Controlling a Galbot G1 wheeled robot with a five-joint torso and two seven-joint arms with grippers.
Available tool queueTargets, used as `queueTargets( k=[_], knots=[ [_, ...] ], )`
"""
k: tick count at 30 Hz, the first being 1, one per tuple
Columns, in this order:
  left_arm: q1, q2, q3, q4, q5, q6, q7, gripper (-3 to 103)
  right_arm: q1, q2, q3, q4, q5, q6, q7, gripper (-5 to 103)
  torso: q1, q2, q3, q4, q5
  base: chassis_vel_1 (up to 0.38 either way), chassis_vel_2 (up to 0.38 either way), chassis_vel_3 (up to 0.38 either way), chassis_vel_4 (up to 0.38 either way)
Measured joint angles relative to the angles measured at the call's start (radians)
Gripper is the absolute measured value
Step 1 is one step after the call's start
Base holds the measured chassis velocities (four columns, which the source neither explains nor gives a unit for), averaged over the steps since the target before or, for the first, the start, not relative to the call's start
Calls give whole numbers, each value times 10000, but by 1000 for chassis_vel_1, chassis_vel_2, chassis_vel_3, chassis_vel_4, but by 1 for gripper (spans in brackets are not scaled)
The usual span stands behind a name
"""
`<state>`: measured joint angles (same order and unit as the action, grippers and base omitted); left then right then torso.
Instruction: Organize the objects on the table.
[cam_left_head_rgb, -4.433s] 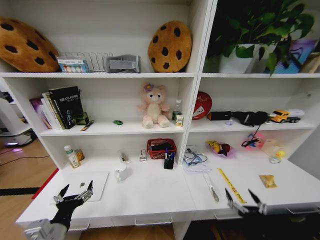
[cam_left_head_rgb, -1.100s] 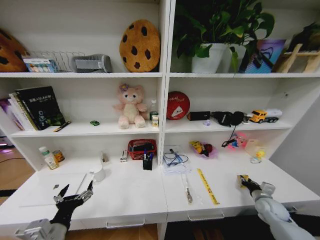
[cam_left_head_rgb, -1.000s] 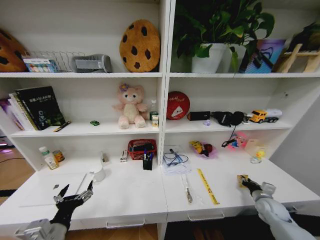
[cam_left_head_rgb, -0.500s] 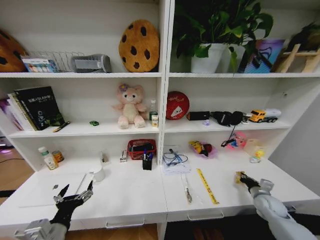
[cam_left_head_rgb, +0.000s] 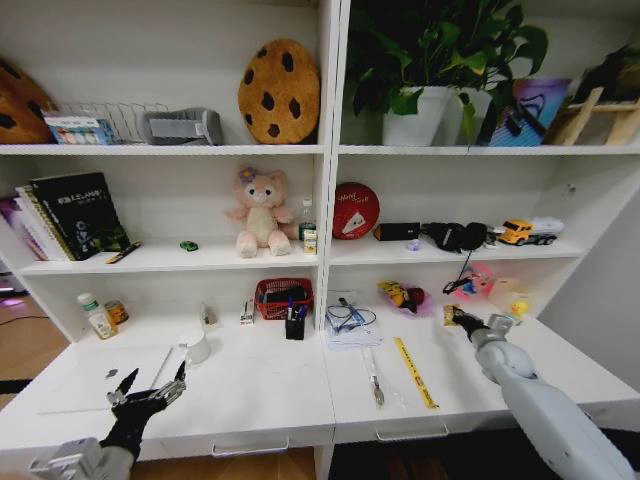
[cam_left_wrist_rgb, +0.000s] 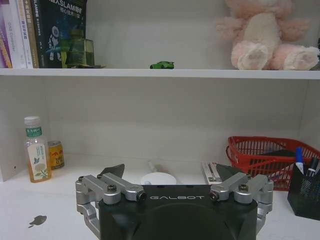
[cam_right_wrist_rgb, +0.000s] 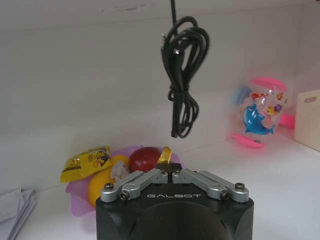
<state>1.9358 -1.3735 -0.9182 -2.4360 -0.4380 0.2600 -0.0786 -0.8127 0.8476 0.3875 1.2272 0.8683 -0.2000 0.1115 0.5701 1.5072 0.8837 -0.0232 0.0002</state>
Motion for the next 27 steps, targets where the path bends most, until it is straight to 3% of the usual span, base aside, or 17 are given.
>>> queueTargets(
  k=[6, 16, 27],
  knots=[
    [0, 0, 0, 1, 0, 0, 0, 100, 1606, 337, -865, -1479, -382, 239, -252, 0, 0, 0, 0, 1, -4, 0, 0, 0, 0],
    [0, 0, 0, 0, 0, 0, 1, 100, 2940, 921, -1833, -3416, -1180, 805, -702, 0, 0, 1, 0, 0, -2, 0, 0, 0, 0],
    [0, 0, 0, 0, 0, 0, 0, 100, 3343, 1449, -2026, -4101, -1623, 1404, -612, 0, -1, 1, -1, 1, -3, 0, 0, 0, 0]
  ],
)
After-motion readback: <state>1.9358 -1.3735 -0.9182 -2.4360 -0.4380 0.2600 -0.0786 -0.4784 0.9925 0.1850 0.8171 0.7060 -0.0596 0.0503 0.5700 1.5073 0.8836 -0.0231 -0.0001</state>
